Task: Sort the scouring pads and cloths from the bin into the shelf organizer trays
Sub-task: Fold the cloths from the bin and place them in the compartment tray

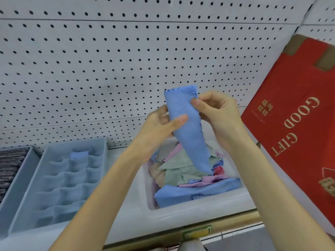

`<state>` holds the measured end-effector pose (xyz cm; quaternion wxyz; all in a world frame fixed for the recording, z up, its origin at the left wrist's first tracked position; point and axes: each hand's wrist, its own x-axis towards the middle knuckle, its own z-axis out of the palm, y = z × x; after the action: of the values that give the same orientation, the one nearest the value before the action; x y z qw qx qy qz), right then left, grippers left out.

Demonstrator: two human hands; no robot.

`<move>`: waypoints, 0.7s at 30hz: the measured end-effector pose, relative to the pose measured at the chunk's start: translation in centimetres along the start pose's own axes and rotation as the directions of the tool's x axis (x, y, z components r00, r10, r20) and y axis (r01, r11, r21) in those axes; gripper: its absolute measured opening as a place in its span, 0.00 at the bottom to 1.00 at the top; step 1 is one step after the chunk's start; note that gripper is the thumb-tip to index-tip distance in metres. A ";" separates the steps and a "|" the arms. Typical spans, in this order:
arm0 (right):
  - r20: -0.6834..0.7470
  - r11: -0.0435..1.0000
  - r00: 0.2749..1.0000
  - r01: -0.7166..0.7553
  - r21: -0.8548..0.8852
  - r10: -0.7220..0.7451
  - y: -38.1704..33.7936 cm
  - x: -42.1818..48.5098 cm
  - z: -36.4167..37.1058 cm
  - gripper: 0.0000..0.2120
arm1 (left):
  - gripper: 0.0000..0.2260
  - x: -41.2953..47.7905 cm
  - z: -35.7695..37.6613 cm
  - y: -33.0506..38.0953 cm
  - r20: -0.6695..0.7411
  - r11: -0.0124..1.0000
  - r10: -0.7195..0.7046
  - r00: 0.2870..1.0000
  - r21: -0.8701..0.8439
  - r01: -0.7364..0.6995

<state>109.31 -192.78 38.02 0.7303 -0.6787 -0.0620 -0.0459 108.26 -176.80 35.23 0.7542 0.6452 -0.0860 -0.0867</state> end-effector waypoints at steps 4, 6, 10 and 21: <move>-0.053 1.000 0.998 0.022 -0.006 -0.022 -0.3 0.4 0.4 0.06 | 0.15 -0.1 0.6 -1.9 0.023 0.998 -0.048 0.999 0.033 0.048; -0.056 1.000 0.998 0.014 0.021 -0.013 -0.4 0.6 0.4 0.06 | 0.17 -0.1 0.7 -2.4 0.036 0.996 -0.052 0.998 -0.073 0.055; -0.053 0.999 0.999 0.009 0.046 -0.007 -0.3 0.6 0.5 0.05 | 0.16 0.0 1.4 -2.5 0.057 0.984 -0.024 0.998 -0.176 0.034; -0.113 1.000 0.994 0.010 0.027 -0.007 0.3 0.9 0.3 0.03 | 0.11 -0.6 1.2 -2.3 0.230 0.950 -0.081 0.970 -0.277 0.145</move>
<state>110.28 -192.45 37.87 0.7417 -0.6648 -0.0242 -0.0863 107.32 -178.15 33.14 0.8209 0.5175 -0.1165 -0.2114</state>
